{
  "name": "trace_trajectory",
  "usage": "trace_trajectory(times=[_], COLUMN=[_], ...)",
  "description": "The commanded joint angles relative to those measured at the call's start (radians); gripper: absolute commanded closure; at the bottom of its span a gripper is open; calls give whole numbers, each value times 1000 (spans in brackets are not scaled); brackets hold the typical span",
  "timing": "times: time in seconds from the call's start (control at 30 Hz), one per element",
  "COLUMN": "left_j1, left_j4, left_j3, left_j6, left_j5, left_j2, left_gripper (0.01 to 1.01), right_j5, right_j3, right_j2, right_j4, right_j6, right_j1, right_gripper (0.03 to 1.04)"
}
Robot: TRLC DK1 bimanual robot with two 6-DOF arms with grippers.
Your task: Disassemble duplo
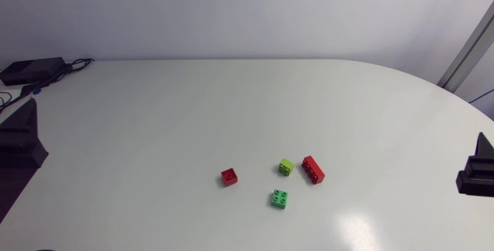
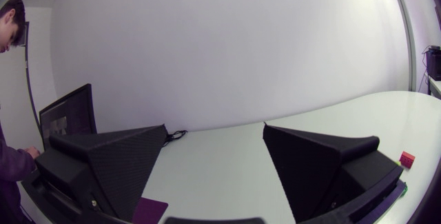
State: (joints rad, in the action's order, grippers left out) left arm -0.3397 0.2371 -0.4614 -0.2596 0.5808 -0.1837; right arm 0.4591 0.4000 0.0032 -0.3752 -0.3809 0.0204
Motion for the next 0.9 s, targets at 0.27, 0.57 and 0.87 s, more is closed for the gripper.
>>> trace_trajectory(times=[0.27,0.57,0.87], left_j1=[67,88,154], left_j4=[-108,-131,-257], left_j3=[122,164,273], left_j6=[53,60,105], left_j5=[4,-25,-76], left_j2=[193,193,196], left_gripper=[51,51,49], right_j5=[6,-16,-11], right_j3=[-59,-141,-297], right_j2=[-14,-16,-16], right_j4=[36,128,486], right_j6=[40,59,48], right_j1=[-10,56,105], right_gripper=[62,62,61])
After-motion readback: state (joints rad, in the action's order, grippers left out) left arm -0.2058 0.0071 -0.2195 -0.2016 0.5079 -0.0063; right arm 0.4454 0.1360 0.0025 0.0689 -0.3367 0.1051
